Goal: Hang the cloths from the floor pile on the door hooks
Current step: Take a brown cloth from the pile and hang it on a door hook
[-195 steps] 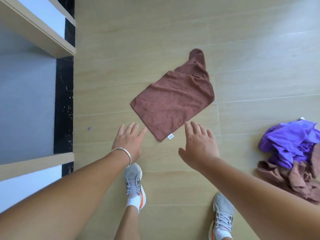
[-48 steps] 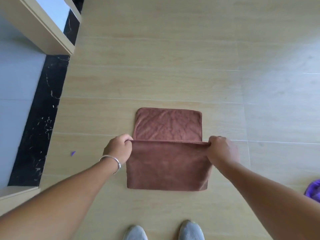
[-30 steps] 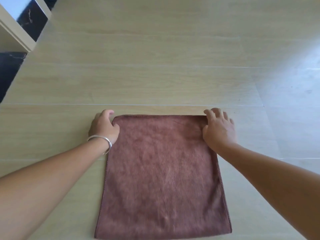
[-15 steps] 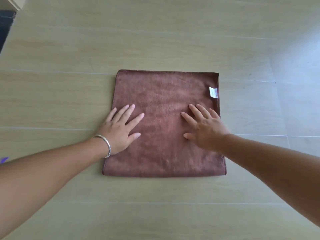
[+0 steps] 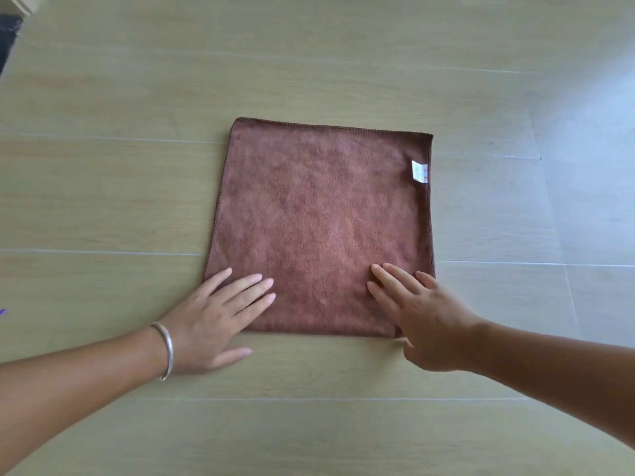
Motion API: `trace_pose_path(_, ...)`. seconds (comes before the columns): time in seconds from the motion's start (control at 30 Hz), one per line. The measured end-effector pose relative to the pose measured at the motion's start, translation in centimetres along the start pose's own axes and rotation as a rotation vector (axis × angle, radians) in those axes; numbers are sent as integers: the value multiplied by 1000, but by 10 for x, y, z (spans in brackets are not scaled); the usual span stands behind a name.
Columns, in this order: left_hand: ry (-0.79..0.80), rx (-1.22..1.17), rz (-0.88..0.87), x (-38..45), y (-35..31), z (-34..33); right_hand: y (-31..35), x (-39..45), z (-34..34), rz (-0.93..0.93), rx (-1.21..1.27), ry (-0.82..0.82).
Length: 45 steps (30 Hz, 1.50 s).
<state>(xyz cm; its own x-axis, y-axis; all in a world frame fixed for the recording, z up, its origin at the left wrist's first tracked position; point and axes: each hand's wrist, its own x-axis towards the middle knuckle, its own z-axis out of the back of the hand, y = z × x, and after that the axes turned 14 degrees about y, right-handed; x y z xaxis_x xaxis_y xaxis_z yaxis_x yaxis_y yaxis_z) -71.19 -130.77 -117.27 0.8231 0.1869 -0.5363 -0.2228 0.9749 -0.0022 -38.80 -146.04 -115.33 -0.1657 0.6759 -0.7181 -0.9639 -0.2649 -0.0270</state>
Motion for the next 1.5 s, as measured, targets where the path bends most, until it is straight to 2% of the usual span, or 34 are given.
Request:
trace_pose_path(0.1,-43,22,1,2,0,2,15,7,-1,-50,-84,18)
trace_pose_path(0.23,-147,16,59,17,-8,12,22,13,-1,-140,-176,-82)
trace_pose_path(0.33,-157,96,119,25,-13,21,20,12,-1,-117,-217,-115)
trace_pose_path(0.47,-163,87,130,32,-8,39,23,9,6,-173,-147,-86)
trace_pose_path(0.53,-114,51,123,37,-2,50,19,11,8,-130,-121,-147)
trace_pose_path(0.63,72,-57,187,46,6,68,0,14,18,-15,-67,-262)
trace_pose_path(0.73,177,-199,257,48,17,70,-19,17,33,32,-3,-180)
trace_pose_path(0.83,173,-286,300,34,14,78,-22,8,42,-59,82,-106)
trace_pose_path(1.0,330,-306,317,3,-8,105,-6,-35,55,-158,255,-28)
trace_pose_path(1.13,377,-328,317,-34,-10,151,-5,-85,93,-225,383,-31)
trace_pose_path(1.27,415,-390,329,-82,-2,218,-16,-145,154,-200,472,-57)
trace_pose_path(1.5,416,-468,432,-178,13,388,-35,-274,299,-70,505,-89)
